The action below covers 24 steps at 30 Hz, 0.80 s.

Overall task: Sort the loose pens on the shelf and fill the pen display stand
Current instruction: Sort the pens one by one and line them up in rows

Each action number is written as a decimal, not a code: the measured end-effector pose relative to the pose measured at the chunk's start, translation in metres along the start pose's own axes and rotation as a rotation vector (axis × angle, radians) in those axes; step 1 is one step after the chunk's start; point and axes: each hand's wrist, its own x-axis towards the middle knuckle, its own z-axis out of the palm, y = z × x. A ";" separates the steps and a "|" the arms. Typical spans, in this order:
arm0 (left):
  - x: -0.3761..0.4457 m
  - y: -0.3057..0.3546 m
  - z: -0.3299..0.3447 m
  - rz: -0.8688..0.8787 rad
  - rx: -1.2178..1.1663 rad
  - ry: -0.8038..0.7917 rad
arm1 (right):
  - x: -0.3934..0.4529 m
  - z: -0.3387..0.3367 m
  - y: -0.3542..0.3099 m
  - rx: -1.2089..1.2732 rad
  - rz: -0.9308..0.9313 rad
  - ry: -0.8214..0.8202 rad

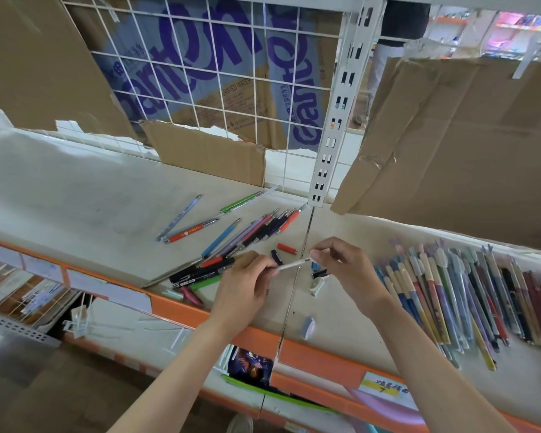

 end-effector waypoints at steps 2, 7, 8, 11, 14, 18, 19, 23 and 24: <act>0.000 0.000 0.000 0.024 0.016 -0.002 | -0.001 0.002 -0.002 -0.021 0.002 -0.015; -0.001 0.001 -0.001 0.024 0.058 0.025 | -0.005 0.020 -0.006 0.043 0.045 -0.011; 0.000 0.001 -0.002 0.014 0.053 0.032 | -0.005 0.023 -0.007 0.063 0.045 -0.008; 0.001 0.001 -0.004 -0.037 0.021 -0.002 | -0.005 0.024 -0.012 0.042 0.035 -0.022; 0.010 0.004 -0.006 -0.070 -0.004 -0.112 | -0.009 0.018 -0.008 0.043 0.023 0.016; 0.039 0.019 -0.010 -0.078 -0.049 -0.264 | -0.010 0.016 -0.010 0.207 0.025 0.182; 0.046 0.024 -0.008 -0.081 -0.076 -0.296 | -0.009 0.013 -0.013 0.292 0.020 0.230; 0.063 0.025 0.002 -0.128 -0.169 -0.334 | -0.003 -0.019 -0.019 0.221 -0.006 0.376; 0.067 0.018 0.005 -0.133 -0.140 -0.294 | -0.001 -0.030 -0.017 0.056 -0.004 0.384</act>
